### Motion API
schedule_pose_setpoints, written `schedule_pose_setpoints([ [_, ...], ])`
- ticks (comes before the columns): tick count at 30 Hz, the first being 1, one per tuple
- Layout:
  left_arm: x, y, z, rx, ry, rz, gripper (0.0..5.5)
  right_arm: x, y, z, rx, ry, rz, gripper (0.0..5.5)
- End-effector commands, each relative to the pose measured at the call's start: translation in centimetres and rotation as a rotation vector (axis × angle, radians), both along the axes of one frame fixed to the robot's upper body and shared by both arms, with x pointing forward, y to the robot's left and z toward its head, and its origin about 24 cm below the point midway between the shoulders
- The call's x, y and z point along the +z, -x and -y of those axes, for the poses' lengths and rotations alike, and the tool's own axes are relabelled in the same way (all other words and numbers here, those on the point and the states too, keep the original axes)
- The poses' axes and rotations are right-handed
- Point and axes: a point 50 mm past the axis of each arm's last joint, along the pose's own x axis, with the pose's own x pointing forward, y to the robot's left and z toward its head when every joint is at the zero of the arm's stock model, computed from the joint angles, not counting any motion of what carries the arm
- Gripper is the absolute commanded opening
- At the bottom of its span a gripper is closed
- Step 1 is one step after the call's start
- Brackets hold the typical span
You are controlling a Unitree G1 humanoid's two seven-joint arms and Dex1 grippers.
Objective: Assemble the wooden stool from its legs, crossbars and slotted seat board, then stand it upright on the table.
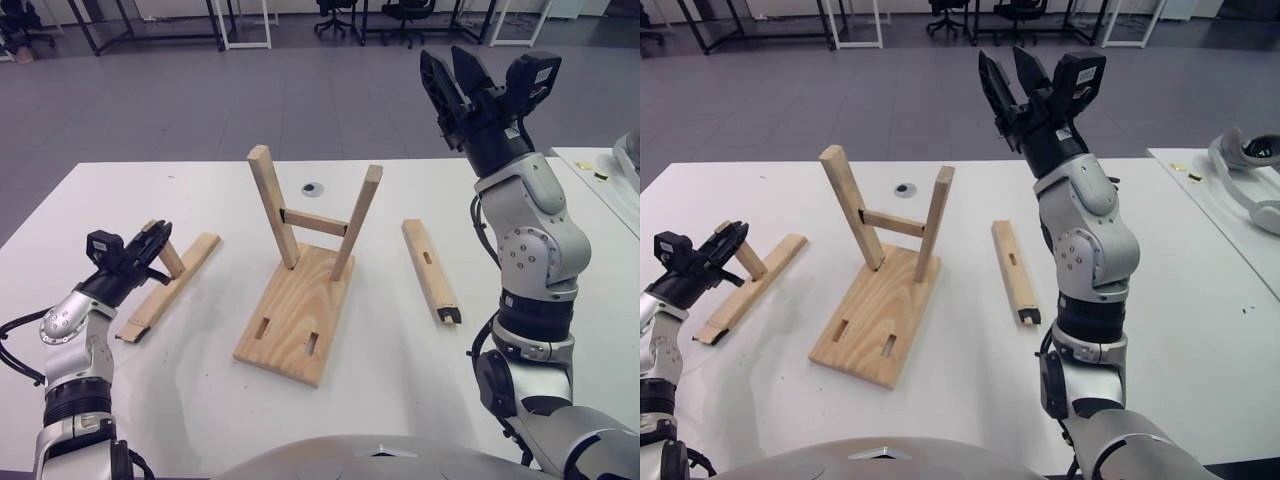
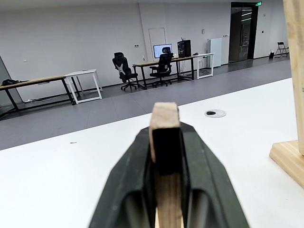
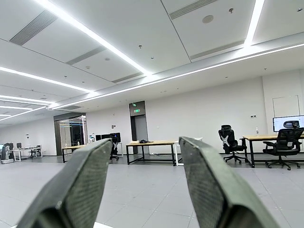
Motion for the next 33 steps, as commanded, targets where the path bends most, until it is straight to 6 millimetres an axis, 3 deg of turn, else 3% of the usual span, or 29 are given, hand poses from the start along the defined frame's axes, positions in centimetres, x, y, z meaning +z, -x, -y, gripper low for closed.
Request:
schedule_pose_setpoints([
  [1,0.3,0.5,-0.6,0.022,-0.014,-0.003,0.41,-0.1,0.2,-0.2,0.006,-0.001,-0.008,2.65],
  [15,0.0,-0.7,0.1,0.0,-0.018,-0.006,0.41,0.0,0.3,-0.3,0.011,0.003,0.0,2.65],
  [20,-0.4,0.0,-0.2,0.014,-0.019,-0.016,0.41,0.0,0.2,-0.4,0.021,0.001,0.0,2.65],
  [22,-1.3,0.3,-0.2,0.016,-0.004,-0.05,0.41,0.0,0.2,-0.4,0.019,0.0,0.0,2.65],
  [28,-6.9,1.9,0.1,0.024,0.017,-0.328,0.41,0.1,0.1,-0.6,0.023,-0.002,-0.001,2.65],
  [33,-7.7,2.0,0.1,0.026,-0.001,-0.384,0.41,0.1,0.1,-0.4,0.023,-0.021,-0.011,2.65],
])
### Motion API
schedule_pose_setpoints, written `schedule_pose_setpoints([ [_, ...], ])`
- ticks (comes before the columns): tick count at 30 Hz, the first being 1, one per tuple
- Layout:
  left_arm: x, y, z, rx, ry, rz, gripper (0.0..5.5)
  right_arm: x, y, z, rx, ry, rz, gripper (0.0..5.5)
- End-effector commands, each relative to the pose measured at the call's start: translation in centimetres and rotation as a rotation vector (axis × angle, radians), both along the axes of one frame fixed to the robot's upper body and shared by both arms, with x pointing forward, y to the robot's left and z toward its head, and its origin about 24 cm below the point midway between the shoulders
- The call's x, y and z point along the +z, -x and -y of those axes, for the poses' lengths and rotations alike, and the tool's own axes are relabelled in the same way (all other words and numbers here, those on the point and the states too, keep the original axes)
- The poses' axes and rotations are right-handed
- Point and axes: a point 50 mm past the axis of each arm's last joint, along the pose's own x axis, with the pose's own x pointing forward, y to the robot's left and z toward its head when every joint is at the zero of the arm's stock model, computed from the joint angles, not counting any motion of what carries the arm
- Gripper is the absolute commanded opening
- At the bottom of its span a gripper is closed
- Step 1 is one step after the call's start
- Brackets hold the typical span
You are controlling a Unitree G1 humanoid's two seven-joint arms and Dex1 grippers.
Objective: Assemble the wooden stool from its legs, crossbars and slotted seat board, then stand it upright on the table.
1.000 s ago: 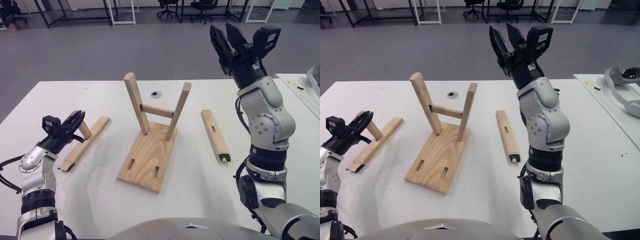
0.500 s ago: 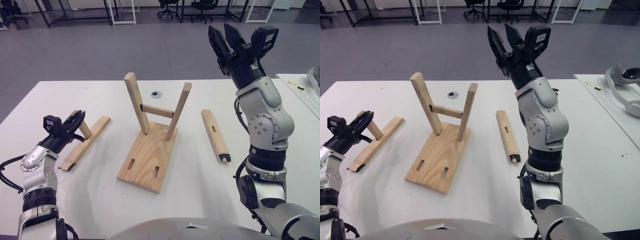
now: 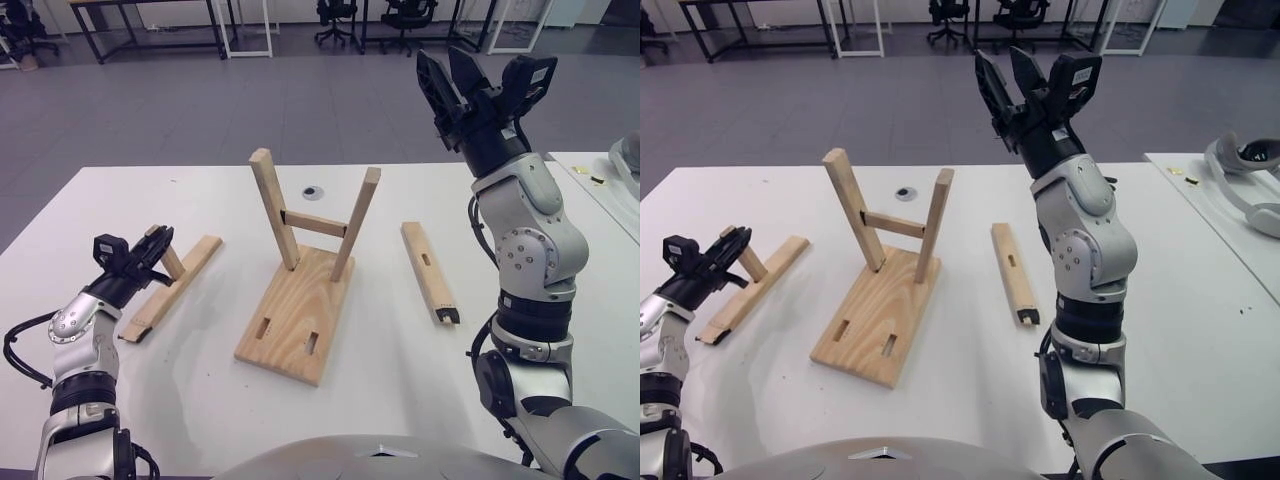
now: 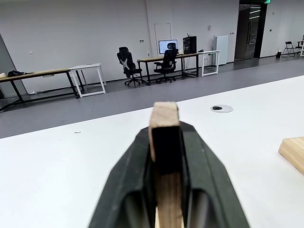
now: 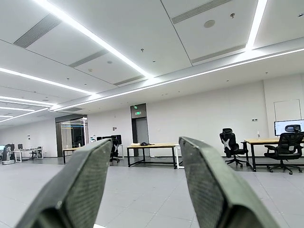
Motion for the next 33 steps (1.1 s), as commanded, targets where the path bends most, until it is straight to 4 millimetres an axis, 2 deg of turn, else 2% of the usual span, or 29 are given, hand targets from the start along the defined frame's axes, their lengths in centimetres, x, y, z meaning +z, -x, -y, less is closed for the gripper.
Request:
schedule_pose_setpoints([
  [1,-5.3,2.4,0.5,-0.003,-0.015,-0.294,0.41,0.2,0.1,0.0,0.015,-0.034,-0.012,2.65],
  [5,-5.6,2.6,0.6,-0.023,0.002,-0.305,0.41,0.1,0.1,0.2,0.015,-0.059,-0.017,2.65],
  [6,-5.6,2.6,0.6,-0.017,0.02,-0.302,0.7,0.2,0.1,0.2,0.014,-0.062,-0.016,2.65],
  [12,-5.1,2.4,0.2,0.001,0.036,-0.282,1.64,0.1,0.2,0.1,0.013,-0.064,-0.016,2.65],
  [18,-2.6,1.6,-0.7,-0.081,-0.073,-0.298,2.76,-0.3,0.5,0.0,-0.003,-0.073,-0.024,2.65],
  [22,-0.1,1.0,-1.5,-0.228,-0.278,-0.39,3.43,-0.6,0.8,0.1,-0.021,-0.089,-0.03,2.65],
  [25,0.3,1.1,-1.6,-0.315,-0.395,-0.489,3.43,-0.8,0.9,0.3,-0.037,-0.099,-0.035,2.65],
  [28,-0.6,2.1,-2.1,-0.334,-0.461,-0.688,3.43,-0.8,1.0,0.3,-0.048,-0.105,-0.036,2.65],
  [30,-1.3,2.6,-2.3,-0.33,-0.462,-0.783,3.05,-0.8,1.0,0.4,-0.057,-0.105,-0.037,2.65],
  [33,-1.5,2.7,-2.4,-0.305,-0.48,-0.827,2.57,-0.8,1.0,0.6,-0.068,-0.103,-0.037,2.65],
])
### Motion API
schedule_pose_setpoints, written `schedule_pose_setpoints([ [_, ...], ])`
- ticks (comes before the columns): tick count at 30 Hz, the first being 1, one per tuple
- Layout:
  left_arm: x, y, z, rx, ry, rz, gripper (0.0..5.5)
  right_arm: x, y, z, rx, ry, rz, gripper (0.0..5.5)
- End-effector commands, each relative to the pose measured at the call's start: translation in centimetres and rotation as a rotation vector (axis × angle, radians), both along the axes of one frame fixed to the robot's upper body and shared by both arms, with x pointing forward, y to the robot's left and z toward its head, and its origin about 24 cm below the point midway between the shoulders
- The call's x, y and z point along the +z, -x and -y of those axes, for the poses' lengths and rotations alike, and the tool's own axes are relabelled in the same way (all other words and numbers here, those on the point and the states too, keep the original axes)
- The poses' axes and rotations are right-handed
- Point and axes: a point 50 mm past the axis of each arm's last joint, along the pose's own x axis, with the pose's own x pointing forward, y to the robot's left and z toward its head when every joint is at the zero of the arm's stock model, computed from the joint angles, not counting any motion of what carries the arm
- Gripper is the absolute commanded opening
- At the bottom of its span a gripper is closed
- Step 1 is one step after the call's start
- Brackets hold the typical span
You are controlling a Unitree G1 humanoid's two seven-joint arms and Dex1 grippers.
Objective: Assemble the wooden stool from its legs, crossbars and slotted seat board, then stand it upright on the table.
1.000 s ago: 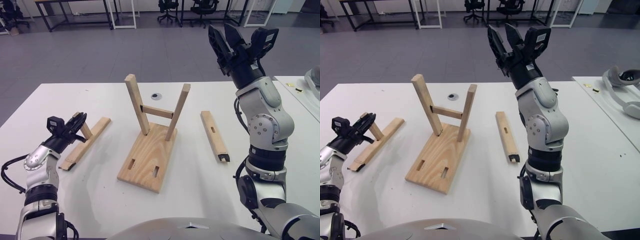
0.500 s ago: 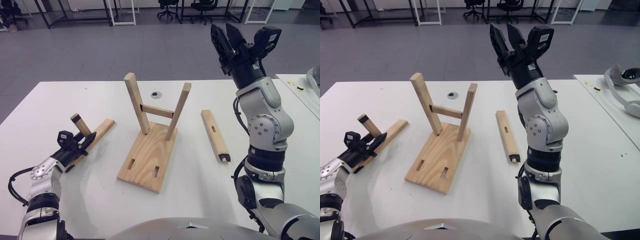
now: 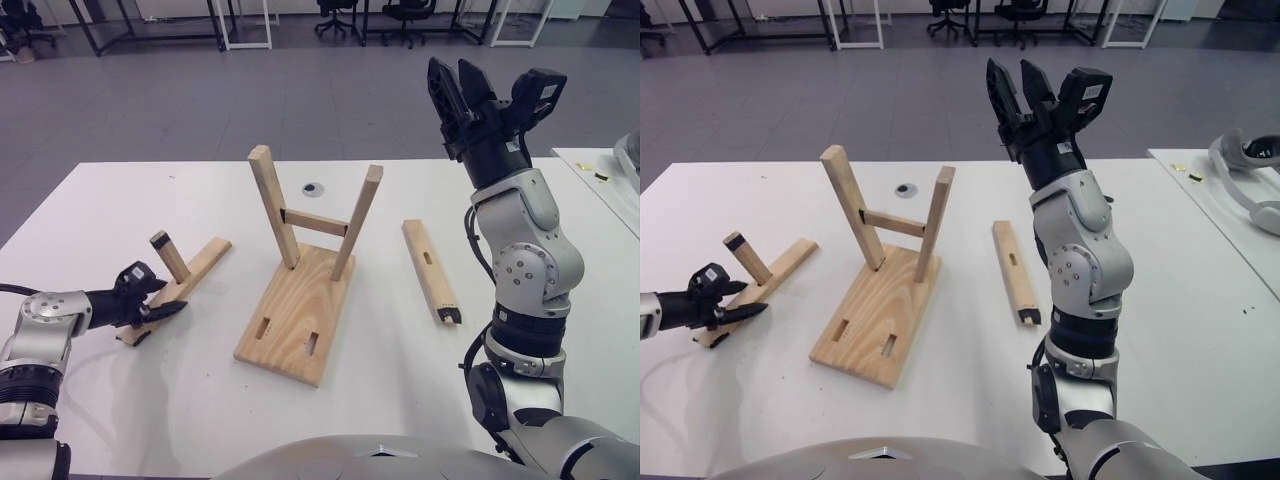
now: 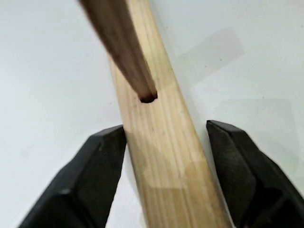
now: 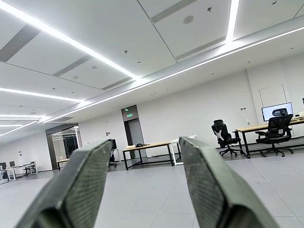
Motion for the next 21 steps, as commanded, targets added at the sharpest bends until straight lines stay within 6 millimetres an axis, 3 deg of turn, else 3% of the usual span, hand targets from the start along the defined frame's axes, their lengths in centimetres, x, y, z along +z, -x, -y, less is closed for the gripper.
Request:
schedule_pose_setpoints([
  [1,-1.2,1.1,-0.6,0.027,-0.088,-0.113,2.38,0.1,0.1,0.2,-0.015,0.004,0.003,2.65],
  [4,-0.9,1.3,-0.6,0.008,-0.12,-0.114,2.1,0.3,-0.2,0.2,-0.01,0.011,0.006,2.65],
  [7,0.5,0.1,0.1,-0.007,-0.08,-0.039,2.1,0.3,-0.3,0.3,-0.013,0.02,0.004,2.65],
  [9,3.5,-1.9,1.3,-0.016,0.065,0.097,2.09,0.5,-0.3,0.4,-0.006,0.009,0.001,2.65],
  [11,8.0,-3.7,2.6,-0.056,0.238,0.267,2.04,1.0,-0.3,0.6,0.029,-0.043,0.0,2.65],
  [15,15.6,-5.4,4.5,-0.136,0.384,0.584,2.03,2.2,-0.2,0.7,0.1,-0.148,-0.02,2.65],
  [19,17.0,-5.7,5.8,-0.183,0.365,0.674,2.03,2.8,0.2,0.2,0.156,-0.195,-0.036,2.65],
  [21,18.1,-6.1,7.5,-0.225,0.394,0.757,2.03,3.0,0.3,-0.7,0.209,-0.272,-0.078,2.65],
])
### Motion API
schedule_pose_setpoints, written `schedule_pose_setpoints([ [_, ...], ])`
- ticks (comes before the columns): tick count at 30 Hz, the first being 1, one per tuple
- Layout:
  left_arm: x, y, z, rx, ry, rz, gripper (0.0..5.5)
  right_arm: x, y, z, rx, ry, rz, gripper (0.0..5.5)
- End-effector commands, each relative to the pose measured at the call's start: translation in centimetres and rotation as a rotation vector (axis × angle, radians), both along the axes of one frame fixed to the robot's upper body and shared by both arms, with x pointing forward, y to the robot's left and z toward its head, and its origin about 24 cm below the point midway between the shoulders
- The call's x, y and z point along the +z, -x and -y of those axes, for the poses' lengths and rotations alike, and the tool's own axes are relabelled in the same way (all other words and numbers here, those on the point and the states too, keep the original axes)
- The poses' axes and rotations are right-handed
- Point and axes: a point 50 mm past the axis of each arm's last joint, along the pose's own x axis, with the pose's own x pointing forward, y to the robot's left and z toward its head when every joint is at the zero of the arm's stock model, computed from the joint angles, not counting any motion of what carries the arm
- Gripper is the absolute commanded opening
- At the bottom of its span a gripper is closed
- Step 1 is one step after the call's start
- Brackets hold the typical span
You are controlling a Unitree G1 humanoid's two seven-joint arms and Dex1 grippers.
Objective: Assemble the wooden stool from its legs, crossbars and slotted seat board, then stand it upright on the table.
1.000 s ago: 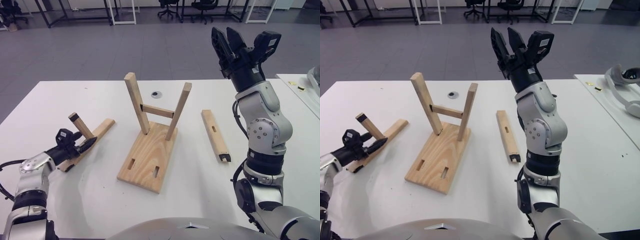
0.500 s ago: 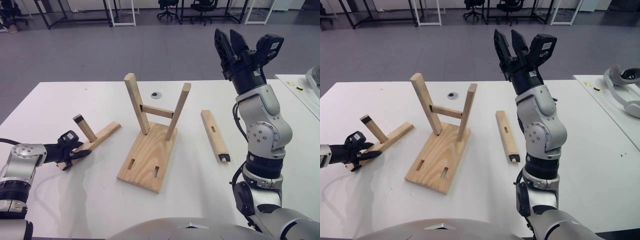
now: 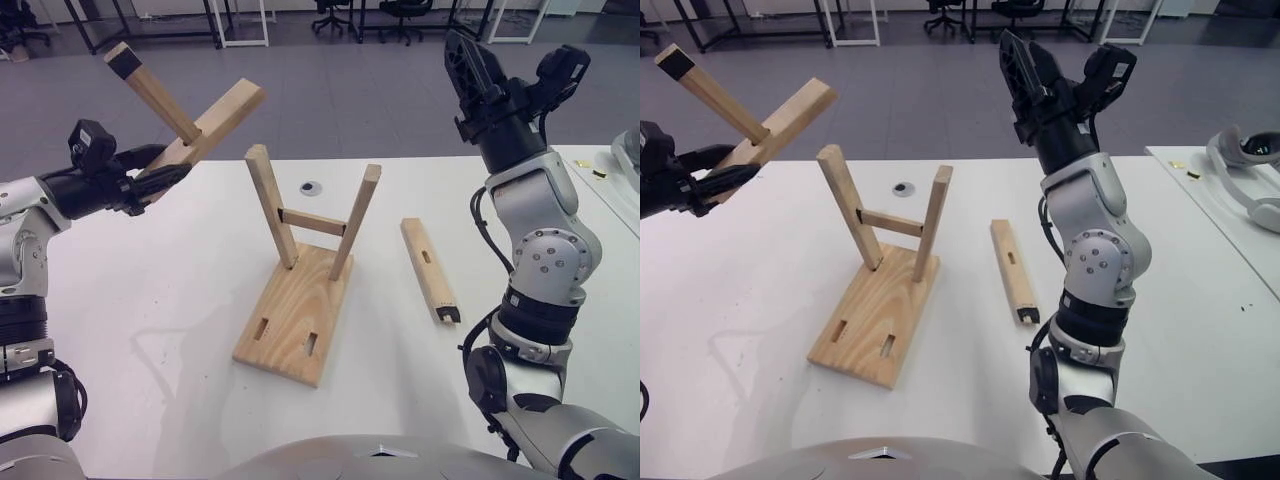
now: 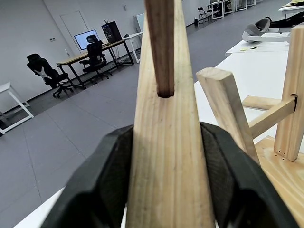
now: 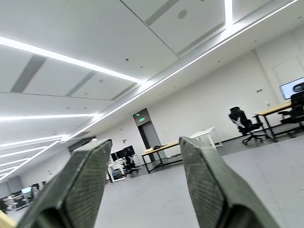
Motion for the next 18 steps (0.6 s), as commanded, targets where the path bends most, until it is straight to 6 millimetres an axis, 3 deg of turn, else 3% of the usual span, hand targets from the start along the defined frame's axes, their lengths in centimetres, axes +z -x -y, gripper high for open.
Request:
schedule_pose_setpoints([
  [1,2.3,-0.8,3.6,-0.078,0.037,0.175,2.03,0.9,0.2,-2.0,0.122,-0.144,-0.065,2.65],
  [4,2.5,-1.4,7.5,-0.199,0.135,0.199,2.03,0.6,0.2,-3.7,0.226,-0.2,-0.124,2.65],
  [7,2.4,-1.3,10.0,-0.353,0.347,0.056,2.03,0.3,1.1,-3.6,0.393,-0.129,-0.08,2.65],
  [12,3.2,-0.7,11.6,-0.464,0.478,-0.1,2.03,0.6,2.8,-3.0,0.657,-0.019,0.018,3.31],
  [18,3.8,0.6,13.0,-0.641,0.497,-0.218,2.03,0.2,2.1,-2.1,0.756,-0.027,-0.012,4.47],
])
